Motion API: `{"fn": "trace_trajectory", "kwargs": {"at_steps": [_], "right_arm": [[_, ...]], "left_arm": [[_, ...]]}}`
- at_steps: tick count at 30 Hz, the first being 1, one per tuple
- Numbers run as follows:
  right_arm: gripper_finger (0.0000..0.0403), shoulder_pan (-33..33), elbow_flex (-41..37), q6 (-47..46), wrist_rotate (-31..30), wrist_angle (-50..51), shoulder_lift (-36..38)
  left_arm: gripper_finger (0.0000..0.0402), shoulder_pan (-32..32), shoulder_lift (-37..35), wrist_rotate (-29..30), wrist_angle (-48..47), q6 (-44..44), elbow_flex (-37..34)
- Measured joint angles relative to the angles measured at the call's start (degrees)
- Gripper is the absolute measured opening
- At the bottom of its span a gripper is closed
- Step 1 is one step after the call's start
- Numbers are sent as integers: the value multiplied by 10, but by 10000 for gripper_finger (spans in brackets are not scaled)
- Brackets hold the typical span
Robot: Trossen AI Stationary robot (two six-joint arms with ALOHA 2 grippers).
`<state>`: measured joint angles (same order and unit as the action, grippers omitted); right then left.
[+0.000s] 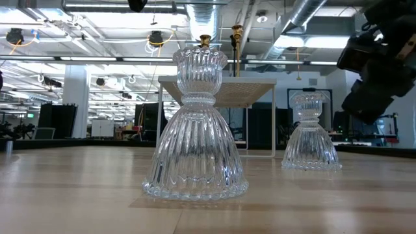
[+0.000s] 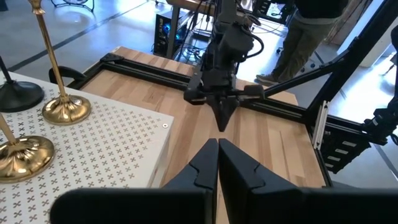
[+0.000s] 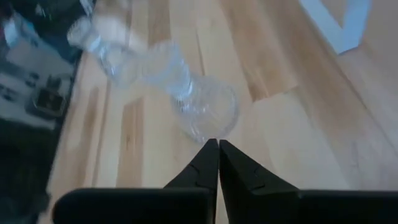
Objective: Pick & Place candle stick holders
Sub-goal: Put the right transparent candle holder on the shelf
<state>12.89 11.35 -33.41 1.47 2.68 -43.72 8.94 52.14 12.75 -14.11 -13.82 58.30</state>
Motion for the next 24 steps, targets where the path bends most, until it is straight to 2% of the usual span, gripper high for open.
{"fn": "trace_trajectory", "kwargs": {"at_steps": [6, 10, 18, 24], "right_arm": [[57, 29, 0, 56, -5, -8, -49], [114, 39, 0, 91, -35, -59, -88], [254, 41, 0, 140, -90, -196, -173], [310, 45, 0, 139, -89, -256, -247]], "left_arm": [[11, 0, 0, 0, 0, -1, 0], [11, 0, 0, 0, 0, -1, 0], [11, 0, 0, 0, 0, -1, 0], [11, 0, 0, 0, 0, -1, 0]]}}
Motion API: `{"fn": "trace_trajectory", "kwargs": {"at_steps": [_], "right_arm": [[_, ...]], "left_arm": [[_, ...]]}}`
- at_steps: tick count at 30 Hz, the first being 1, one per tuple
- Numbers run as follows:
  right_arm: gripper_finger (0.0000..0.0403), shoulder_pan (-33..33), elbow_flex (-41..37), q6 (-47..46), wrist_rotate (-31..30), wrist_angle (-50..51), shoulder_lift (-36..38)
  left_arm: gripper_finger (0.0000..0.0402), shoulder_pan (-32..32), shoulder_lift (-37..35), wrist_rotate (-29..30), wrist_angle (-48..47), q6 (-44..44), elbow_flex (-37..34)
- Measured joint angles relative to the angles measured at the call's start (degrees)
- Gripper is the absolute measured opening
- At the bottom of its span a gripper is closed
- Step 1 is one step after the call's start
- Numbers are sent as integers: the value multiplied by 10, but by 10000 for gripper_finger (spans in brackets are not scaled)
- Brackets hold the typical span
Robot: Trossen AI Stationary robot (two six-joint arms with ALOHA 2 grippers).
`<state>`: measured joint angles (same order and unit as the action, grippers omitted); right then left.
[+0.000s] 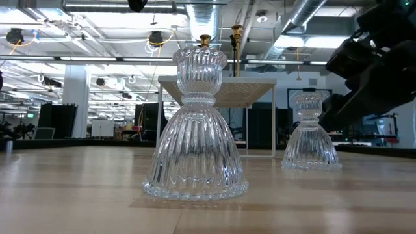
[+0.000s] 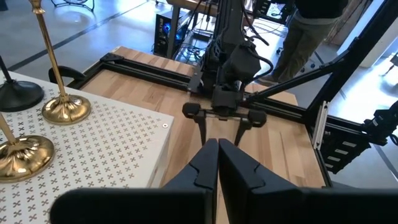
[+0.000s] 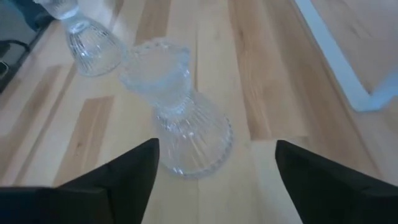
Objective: Pick & Place candle stick holders
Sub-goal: Put the right transparent candle holder on the shelf
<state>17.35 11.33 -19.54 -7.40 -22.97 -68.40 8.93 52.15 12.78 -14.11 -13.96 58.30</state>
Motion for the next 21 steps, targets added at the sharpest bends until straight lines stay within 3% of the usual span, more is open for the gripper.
{"fn": "trace_trajectory", "kwargs": {"at_steps": [7, 21], "right_arm": [[326, 15, 2, -28, 1, -129, -73], [321, 37, 100, -7, 0, -136, -210]], "left_arm": [[11, 0, 0, 0, 0, 0, 0], [11, 0, 0, 0, 0, 0, 0]]}}
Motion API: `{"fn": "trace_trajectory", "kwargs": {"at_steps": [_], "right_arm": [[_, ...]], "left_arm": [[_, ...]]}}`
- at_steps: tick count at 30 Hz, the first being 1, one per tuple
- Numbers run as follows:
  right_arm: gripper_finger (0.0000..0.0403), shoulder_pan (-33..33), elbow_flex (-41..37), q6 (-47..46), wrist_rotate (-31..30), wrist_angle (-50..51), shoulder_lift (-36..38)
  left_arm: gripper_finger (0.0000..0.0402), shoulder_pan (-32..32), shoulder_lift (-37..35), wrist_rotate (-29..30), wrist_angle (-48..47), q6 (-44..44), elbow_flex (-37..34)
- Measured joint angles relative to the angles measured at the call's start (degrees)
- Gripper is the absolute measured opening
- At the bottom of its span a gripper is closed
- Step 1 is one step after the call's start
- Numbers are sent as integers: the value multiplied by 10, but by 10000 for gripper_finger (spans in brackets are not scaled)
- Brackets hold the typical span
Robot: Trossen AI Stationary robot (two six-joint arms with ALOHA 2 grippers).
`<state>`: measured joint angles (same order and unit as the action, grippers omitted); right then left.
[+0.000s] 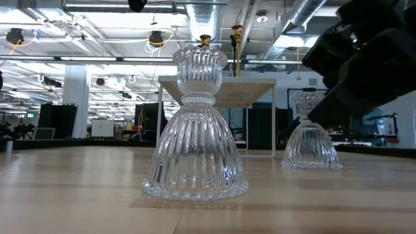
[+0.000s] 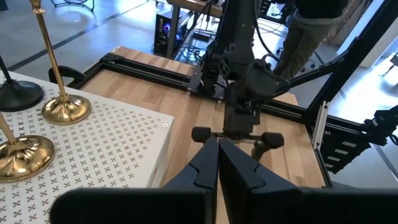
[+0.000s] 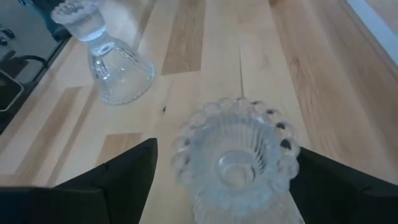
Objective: Pick & Place candle stick holders
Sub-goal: Put the right transparent candle holder on the shelf
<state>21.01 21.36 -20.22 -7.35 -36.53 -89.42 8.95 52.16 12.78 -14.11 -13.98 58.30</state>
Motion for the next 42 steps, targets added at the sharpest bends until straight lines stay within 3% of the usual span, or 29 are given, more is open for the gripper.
{"fn": "trace_trajectory", "kwargs": {"at_steps": [8, 19, 31, 42], "right_arm": [[262, -6, 30, -26, 0, 1, -47], [117, -17, 33, -39, 0, 7, -16], [122, -30, 42, -82, 0, 80, 76], [118, -72, 185, -24, -1, 273, 140]], "left_arm": [[11, 0, 0, 0, 0, 0, 0], [11, 0, 0, 0, 0, 0, 0], [11, 0, 0, 0, 0, 0, 0], [11, 0, 0, 0, 0, 0, 0]]}}
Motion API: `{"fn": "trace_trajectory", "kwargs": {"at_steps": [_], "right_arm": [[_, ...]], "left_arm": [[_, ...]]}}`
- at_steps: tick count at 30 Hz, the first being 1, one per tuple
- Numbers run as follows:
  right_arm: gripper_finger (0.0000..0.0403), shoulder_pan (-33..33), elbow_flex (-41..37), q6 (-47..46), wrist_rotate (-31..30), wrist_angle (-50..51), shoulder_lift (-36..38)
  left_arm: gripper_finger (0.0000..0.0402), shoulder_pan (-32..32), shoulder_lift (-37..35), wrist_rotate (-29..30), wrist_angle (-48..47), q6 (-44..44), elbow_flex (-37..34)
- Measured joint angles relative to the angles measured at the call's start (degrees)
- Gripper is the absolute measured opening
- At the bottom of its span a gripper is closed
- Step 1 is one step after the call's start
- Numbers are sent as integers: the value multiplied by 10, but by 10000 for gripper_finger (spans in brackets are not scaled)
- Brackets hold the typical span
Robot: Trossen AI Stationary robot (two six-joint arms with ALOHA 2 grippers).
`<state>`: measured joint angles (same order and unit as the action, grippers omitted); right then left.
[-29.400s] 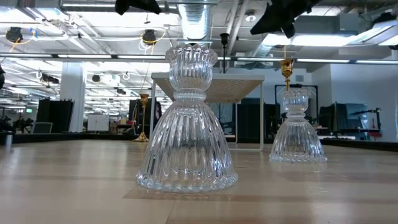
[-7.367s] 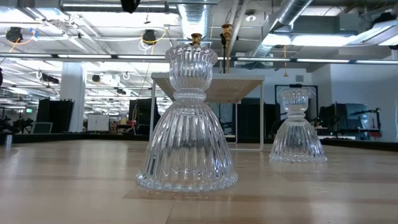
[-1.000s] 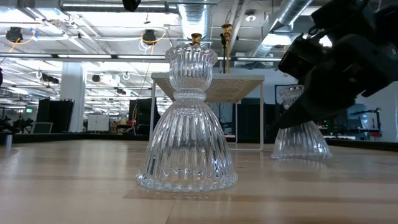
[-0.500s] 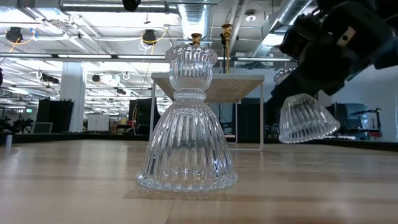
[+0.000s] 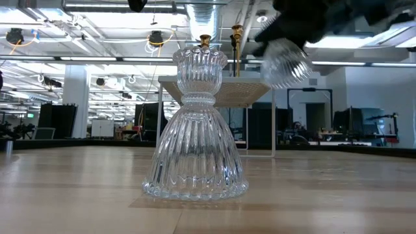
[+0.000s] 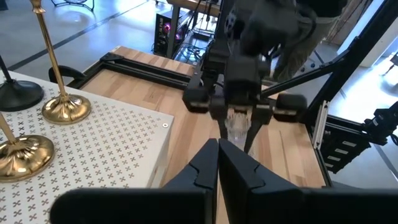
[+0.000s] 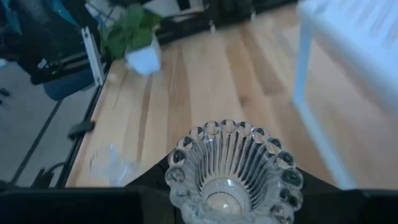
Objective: Pick & Place candle stick holders
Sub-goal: Put the right transparent candle holder on the shelf
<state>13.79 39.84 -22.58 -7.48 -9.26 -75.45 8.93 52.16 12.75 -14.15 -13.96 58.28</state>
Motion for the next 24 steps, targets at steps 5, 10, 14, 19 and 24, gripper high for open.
{"fn": "trace_trajectory", "kwargs": {"at_steps": [5, 10, 14, 19, 24], "right_arm": [[117, -34, 71, 35, -6, 73, 1], [117, -70, 111, 65, -16, 88, 1], [120, -100, 129, 80, -19, 89, 1], [117, -138, 134, 82, -20, 89, 1], [117, -171, 134, 81, -21, 89, 1]], "left_arm": [[11, 0, 0, 0, 0, 0, 0], [11, 0, 0, 0, 0, 0, 0], [11, 0, 0, 0, 0, 0, 0], [11, 0, 0, 0, 0, 1, 0], [11, 0, 0, 0, -4, 2, 0]]}}
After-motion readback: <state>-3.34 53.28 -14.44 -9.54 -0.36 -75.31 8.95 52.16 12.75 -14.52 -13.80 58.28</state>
